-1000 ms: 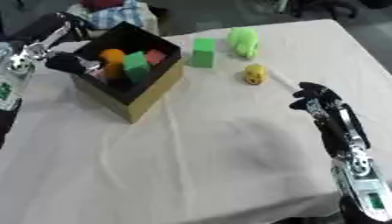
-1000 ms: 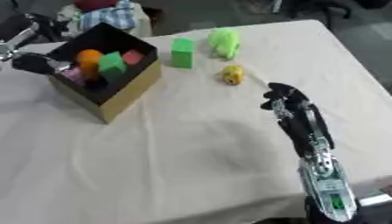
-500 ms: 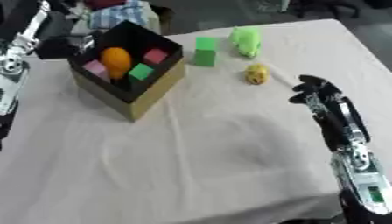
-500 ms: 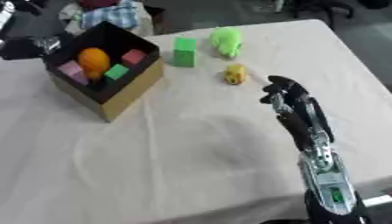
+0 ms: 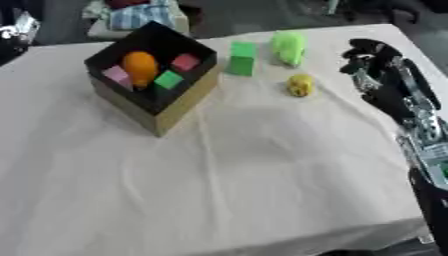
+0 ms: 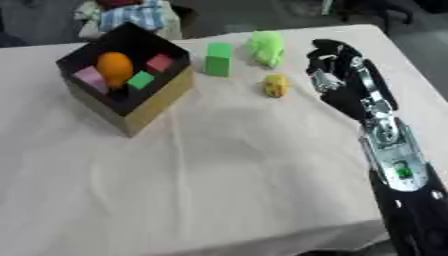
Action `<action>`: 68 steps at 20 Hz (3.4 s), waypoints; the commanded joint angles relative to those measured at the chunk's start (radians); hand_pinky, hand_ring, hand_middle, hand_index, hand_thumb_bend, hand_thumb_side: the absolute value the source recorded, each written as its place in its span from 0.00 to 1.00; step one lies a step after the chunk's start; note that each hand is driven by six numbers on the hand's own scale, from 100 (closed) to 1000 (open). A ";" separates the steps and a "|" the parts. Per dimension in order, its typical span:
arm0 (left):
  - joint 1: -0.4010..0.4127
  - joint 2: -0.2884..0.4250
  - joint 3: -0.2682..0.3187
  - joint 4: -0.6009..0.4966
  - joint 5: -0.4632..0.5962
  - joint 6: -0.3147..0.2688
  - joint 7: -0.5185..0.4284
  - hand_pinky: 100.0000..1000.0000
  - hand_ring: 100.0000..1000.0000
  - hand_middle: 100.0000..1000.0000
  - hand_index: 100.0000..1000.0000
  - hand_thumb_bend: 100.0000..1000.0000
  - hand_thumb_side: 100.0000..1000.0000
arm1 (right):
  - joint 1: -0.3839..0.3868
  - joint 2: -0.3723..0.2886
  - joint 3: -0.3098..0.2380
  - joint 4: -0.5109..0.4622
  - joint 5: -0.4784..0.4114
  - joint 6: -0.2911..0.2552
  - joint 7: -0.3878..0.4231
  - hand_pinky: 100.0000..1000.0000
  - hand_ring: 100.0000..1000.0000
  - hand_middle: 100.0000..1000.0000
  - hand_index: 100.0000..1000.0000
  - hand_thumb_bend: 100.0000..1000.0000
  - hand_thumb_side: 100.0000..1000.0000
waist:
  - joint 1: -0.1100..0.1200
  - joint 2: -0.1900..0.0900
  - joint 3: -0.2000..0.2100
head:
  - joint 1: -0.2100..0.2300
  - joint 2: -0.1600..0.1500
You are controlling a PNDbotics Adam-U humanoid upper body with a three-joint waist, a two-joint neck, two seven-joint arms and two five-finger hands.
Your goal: Pick up objects on the table and place them in the box.
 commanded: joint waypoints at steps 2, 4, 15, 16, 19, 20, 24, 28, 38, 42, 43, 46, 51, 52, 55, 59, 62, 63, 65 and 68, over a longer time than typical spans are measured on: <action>0.050 0.020 0.041 -0.082 0.053 0.019 0.002 0.81 0.62 0.61 0.80 0.22 0.55 | -0.095 -0.120 0.050 0.108 0.058 -0.052 0.050 0.70 0.63 0.70 0.86 0.00 0.36 | -0.016 -0.027 0.007 | -0.003 0.009; 0.079 0.008 0.052 -0.100 0.063 0.024 0.004 0.81 0.61 0.60 0.79 0.20 0.55 | -0.145 -0.151 0.078 0.175 0.087 -0.078 0.086 0.71 0.66 0.73 0.88 0.00 0.37 | -0.018 -0.029 0.014 | 0.000 0.012; 0.176 -0.070 0.105 -0.158 0.086 0.058 0.030 0.81 0.60 0.59 0.79 0.18 0.58 | -0.388 -0.134 0.061 0.592 0.417 -0.195 0.195 0.75 0.75 0.82 0.95 0.14 0.40 | -0.010 -0.020 0.047 | 0.047 0.015; 0.182 -0.074 0.107 -0.160 0.086 0.059 0.029 0.81 0.60 0.59 0.79 0.18 0.58 | -0.398 -0.125 0.051 0.619 0.450 -0.200 0.187 0.75 0.75 0.82 0.95 0.16 0.40 | -0.009 -0.018 0.049 | 0.049 0.015; 0.195 -0.083 0.115 -0.163 0.086 0.063 0.027 0.81 0.60 0.58 0.78 0.17 0.59 | -0.425 -0.098 0.025 0.687 0.537 -0.203 0.161 0.74 0.75 0.81 0.94 0.23 0.37 | -0.006 -0.016 0.054 | 0.050 0.015; 0.198 -0.085 0.117 -0.163 0.086 0.064 0.026 0.81 0.60 0.58 0.78 0.17 0.59 | -0.433 -0.088 0.018 0.705 0.563 -0.202 0.151 0.74 0.75 0.81 0.93 0.25 0.35 | -0.005 -0.016 0.055 | 0.050 0.015; 0.205 -0.090 0.118 -0.162 0.082 0.064 0.013 0.81 0.60 0.58 0.79 0.16 0.60 | -0.465 -0.044 -0.003 0.780 0.683 -0.185 0.117 0.75 0.76 0.82 0.93 0.31 0.36 | -0.001 -0.017 0.057 | 0.042 0.015; 0.213 -0.094 0.121 -0.159 0.077 0.062 0.002 0.81 0.60 0.58 0.79 0.16 0.60 | -0.489 -0.009 -0.023 0.845 0.785 -0.167 0.086 0.75 0.76 0.81 0.93 0.31 0.37 | 0.001 -0.019 0.059 | 0.033 0.015; 0.222 -0.102 0.121 -0.159 0.075 0.060 -0.008 0.81 0.60 0.58 0.79 0.16 0.61 | -0.522 0.040 -0.049 0.931 0.872 -0.115 0.022 0.74 0.74 0.76 0.87 0.24 0.37 | 0.001 -0.020 0.069 | 0.011 0.015; 0.227 -0.103 0.121 -0.161 0.074 0.061 -0.010 0.81 0.60 0.58 0.79 0.15 0.61 | -0.522 0.046 -0.053 0.937 0.898 -0.098 -0.021 0.72 0.71 0.71 0.81 0.11 0.31 | 0.000 -0.019 0.073 | 0.009 0.015; 0.228 -0.103 0.121 -0.161 0.074 0.061 -0.010 0.81 0.60 0.58 0.79 0.15 0.61 | -0.521 0.045 -0.055 0.937 0.903 -0.093 -0.039 0.71 0.69 0.68 0.79 0.05 0.26 | -0.001 -0.019 0.074 | 0.009 0.015; 0.231 -0.104 0.121 -0.162 0.075 0.062 -0.010 0.81 0.60 0.58 0.79 0.15 0.61 | -0.521 0.038 -0.060 0.937 0.925 -0.066 -0.105 0.70 0.69 0.69 0.79 0.02 0.19 | -0.002 -0.019 0.076 | 0.008 0.015; 0.234 -0.104 0.121 -0.162 0.071 0.062 -0.010 0.81 0.60 0.58 0.79 0.15 0.62 | -0.520 0.025 -0.064 0.961 0.975 -0.019 -0.172 0.69 0.67 0.66 0.74 0.00 0.05 | -0.006 -0.019 0.077 | 0.008 0.015; 0.234 -0.104 0.121 -0.163 0.070 0.062 -0.009 0.81 0.60 0.58 0.79 0.15 0.62 | -0.519 0.023 -0.065 0.966 0.981 -0.013 -0.179 0.68 0.65 0.64 0.73 0.00 0.01 | -0.006 -0.019 0.076 | 0.008 0.015; 0.234 -0.104 0.121 -0.164 0.070 0.062 -0.008 0.81 0.60 0.58 0.79 0.15 0.62 | -0.516 0.017 -0.068 0.975 0.988 -0.007 -0.203 0.65 0.58 0.52 0.62 0.00 0.00 | -0.007 -0.019 0.076 | 0.010 0.015; 0.236 -0.104 0.121 -0.165 0.070 0.062 -0.008 0.81 0.60 0.58 0.79 0.15 0.62 | -0.512 0.008 -0.073 0.947 0.968 -0.021 -0.265 0.60 0.49 0.31 0.43 0.00 0.00 | -0.006 -0.020 0.074 | 0.010 0.015; 0.237 -0.104 0.122 -0.166 0.072 0.062 -0.007 0.81 0.60 0.58 0.79 0.14 0.62 | -0.511 0.002 -0.070 0.910 0.939 -0.043 -0.309 0.58 0.45 0.24 0.36 0.00 0.00 | -0.007 -0.021 0.071 | 0.010 0.015; 0.237 -0.104 0.122 -0.166 0.072 0.062 -0.007 0.81 0.60 0.58 0.79 0.13 0.62 | -0.511 -0.001 -0.068 0.898 0.927 -0.050 -0.315 0.57 0.45 0.23 0.35 0.00 0.00 | -0.007 -0.021 0.071 | 0.009 0.015; 0.238 -0.104 0.122 -0.166 0.073 0.062 -0.007 0.81 0.60 0.58 0.79 0.12 0.63 | -0.512 -0.005 -0.064 0.870 0.902 -0.066 -0.321 0.57 0.44 0.22 0.34 0.00 0.00 | -0.007 -0.022 0.069 | 0.009 0.015; 0.239 -0.104 0.123 -0.167 0.073 0.063 -0.006 0.82 0.60 0.58 0.79 0.12 0.63 | -0.515 -0.010 -0.058 0.827 0.867 -0.082 -0.317 0.56 0.43 0.21 0.34 0.00 0.00 | -0.007 -0.022 0.068 | 0.008 0.015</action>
